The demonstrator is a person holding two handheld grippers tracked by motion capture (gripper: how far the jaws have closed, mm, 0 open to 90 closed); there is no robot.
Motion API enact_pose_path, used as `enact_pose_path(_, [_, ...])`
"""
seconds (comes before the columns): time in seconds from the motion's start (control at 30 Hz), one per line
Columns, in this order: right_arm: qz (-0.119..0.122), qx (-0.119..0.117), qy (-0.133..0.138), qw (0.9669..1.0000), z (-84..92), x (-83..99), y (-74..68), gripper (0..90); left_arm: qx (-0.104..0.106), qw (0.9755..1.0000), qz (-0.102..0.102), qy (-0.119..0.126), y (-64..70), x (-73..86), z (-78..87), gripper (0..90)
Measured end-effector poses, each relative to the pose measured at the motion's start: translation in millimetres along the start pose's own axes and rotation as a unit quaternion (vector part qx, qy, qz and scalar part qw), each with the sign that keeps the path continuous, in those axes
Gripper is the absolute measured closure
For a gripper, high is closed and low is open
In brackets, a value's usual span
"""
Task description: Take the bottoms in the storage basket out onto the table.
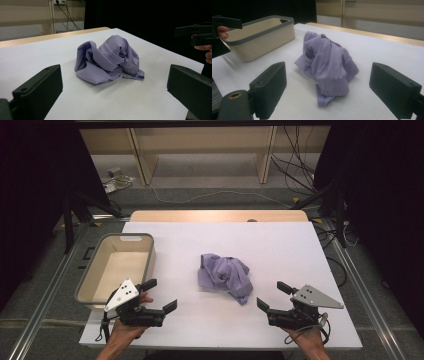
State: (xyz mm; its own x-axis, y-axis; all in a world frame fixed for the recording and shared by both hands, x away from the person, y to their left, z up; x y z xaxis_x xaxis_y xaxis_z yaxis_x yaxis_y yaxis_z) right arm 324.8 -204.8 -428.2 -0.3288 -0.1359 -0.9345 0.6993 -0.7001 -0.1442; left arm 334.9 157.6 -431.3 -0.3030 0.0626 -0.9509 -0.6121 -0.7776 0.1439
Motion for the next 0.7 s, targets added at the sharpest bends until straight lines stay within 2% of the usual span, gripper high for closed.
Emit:
enact_pose_path(0.23, [0.001,-0.001,0.0,1.0,-0.2,0.0,0.5,15.2,0.0,1.0,-0.005,-0.002,0.6,0.2,-1.2,0.0])
enact_pose_path(0.7, [0.001,-0.001,0.001,1.0,-0.3,0.0,0.6,15.2,0.0,1.0,-0.003,0.002,0.3,-0.7,-1.5,0.0])
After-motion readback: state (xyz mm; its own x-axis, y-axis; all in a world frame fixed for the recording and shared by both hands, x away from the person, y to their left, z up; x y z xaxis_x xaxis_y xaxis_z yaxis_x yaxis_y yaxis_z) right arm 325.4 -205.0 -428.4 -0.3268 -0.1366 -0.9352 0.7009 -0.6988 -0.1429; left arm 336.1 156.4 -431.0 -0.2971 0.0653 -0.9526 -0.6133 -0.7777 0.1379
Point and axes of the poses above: each handheld gripper's, and its own axes: z roughly backward along the jaws, x roughly out of its underside, y roughly to its right, the point moved 5 cm from there along -z, roughly forward along the jaws, and after that the axes turned 7 degrees about -x, right-handed, at the moved point
